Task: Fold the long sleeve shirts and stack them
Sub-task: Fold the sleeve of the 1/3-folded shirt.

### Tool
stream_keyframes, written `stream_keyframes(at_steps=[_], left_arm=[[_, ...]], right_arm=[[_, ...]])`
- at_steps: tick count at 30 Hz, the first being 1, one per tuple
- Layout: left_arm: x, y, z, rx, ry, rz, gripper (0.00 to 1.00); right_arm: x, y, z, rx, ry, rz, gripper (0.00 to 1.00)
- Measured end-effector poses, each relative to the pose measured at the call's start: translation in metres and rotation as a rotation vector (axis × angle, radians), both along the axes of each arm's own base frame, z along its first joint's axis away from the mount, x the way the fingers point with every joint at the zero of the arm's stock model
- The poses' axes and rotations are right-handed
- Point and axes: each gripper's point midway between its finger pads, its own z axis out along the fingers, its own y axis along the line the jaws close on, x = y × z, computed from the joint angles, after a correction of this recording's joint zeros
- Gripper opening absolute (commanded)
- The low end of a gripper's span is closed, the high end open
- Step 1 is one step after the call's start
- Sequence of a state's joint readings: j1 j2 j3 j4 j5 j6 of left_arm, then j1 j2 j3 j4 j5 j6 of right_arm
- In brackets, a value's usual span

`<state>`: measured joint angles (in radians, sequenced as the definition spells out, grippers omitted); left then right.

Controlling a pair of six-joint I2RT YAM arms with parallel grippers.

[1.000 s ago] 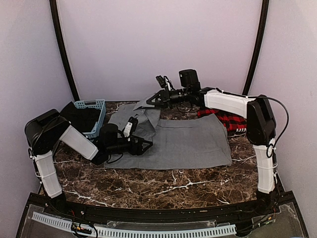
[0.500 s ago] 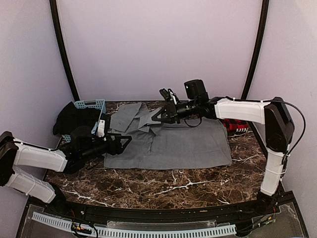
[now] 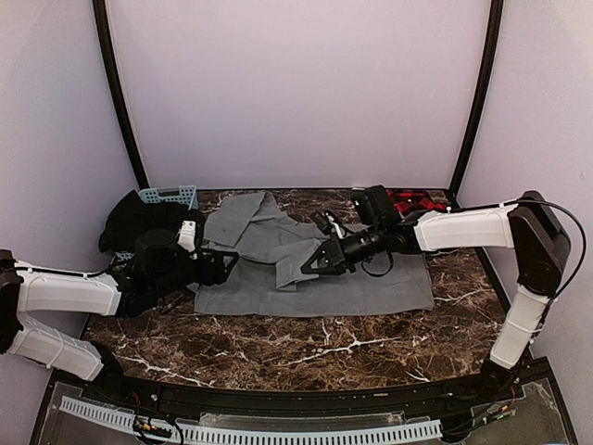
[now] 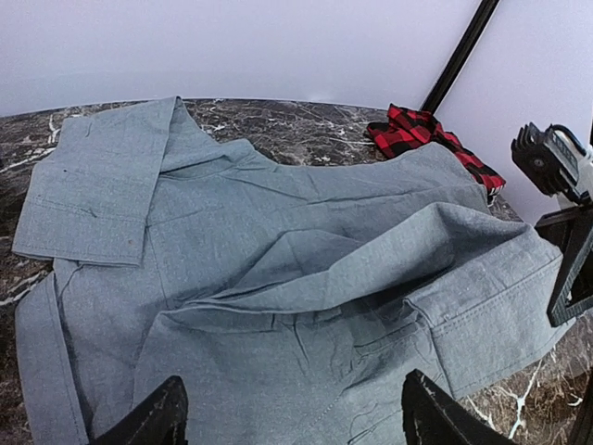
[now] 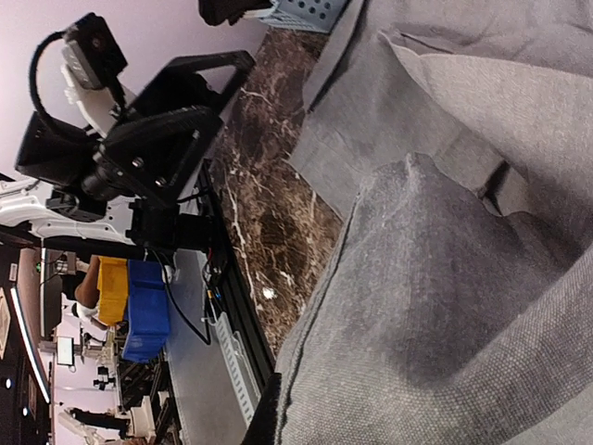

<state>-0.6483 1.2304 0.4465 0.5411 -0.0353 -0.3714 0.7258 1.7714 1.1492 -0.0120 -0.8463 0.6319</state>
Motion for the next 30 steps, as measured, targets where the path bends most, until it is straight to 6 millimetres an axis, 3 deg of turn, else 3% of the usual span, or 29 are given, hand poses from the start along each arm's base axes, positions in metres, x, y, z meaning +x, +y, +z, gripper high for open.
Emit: stream_keyframes(at_steps=[7,10,17,24,30], left_arm=[[0.002,0.003,-0.004,0.039,0.007,0.014,0.78],[0.003,0.003,-0.010,0.052,0.022,0.014,0.78],[0.004,0.003,-0.019,0.073,0.042,0.017,0.79],[0.004,0.003,-0.030,0.105,0.067,0.016,0.79],[0.007,0.002,-0.030,0.113,0.066,0.017,0.79]], right_arm=[[-0.004,-0.032,-0.051,-0.243,-0.027,-0.032,0.00],[-0.003,-0.047,-0.063,-0.355,-0.051,-0.036,0.00],[0.010,-0.073,-0.064,-0.545,-0.162,-0.036,0.00],[0.023,-0.110,-0.067,-0.782,-0.243,-0.074,0.00],[0.048,-0.146,-0.049,-1.029,-0.366,-0.158,0.00]])
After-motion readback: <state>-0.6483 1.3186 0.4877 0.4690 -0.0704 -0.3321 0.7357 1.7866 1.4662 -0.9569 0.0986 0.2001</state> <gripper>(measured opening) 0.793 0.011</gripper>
